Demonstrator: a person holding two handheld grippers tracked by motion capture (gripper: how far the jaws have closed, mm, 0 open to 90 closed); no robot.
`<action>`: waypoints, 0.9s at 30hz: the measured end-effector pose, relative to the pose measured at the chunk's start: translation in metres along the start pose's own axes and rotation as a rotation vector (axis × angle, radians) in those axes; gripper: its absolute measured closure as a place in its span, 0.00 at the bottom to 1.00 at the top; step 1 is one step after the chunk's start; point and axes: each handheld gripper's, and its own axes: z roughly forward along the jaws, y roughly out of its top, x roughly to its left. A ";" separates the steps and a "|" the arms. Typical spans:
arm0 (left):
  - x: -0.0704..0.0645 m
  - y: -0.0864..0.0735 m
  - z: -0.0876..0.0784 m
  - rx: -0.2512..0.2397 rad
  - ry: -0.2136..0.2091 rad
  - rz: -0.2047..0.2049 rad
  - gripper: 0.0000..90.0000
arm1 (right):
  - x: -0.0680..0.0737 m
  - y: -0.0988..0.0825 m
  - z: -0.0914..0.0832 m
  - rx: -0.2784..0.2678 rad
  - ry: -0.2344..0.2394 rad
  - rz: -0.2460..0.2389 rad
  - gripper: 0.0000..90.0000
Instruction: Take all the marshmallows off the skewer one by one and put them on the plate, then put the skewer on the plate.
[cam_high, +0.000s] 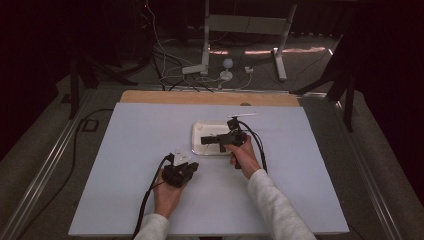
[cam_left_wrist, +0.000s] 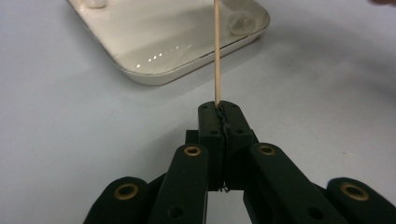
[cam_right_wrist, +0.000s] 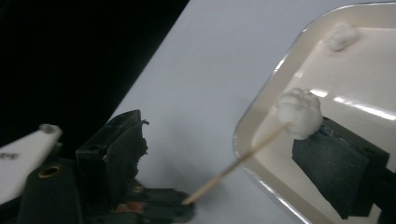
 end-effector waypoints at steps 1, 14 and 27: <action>0.000 0.002 0.002 0.003 0.002 -0.003 1.00 | 0.001 0.000 0.001 0.001 0.005 0.002 0.18; 0.009 0.011 0.008 0.015 0.026 -0.062 1.00 | -0.001 -0.005 -0.006 0.008 -0.009 0.008 0.19; 0.016 0.034 0.017 -0.024 0.029 -0.109 1.00 | 0.013 -0.016 -0.036 -0.055 -0.160 -0.138 0.17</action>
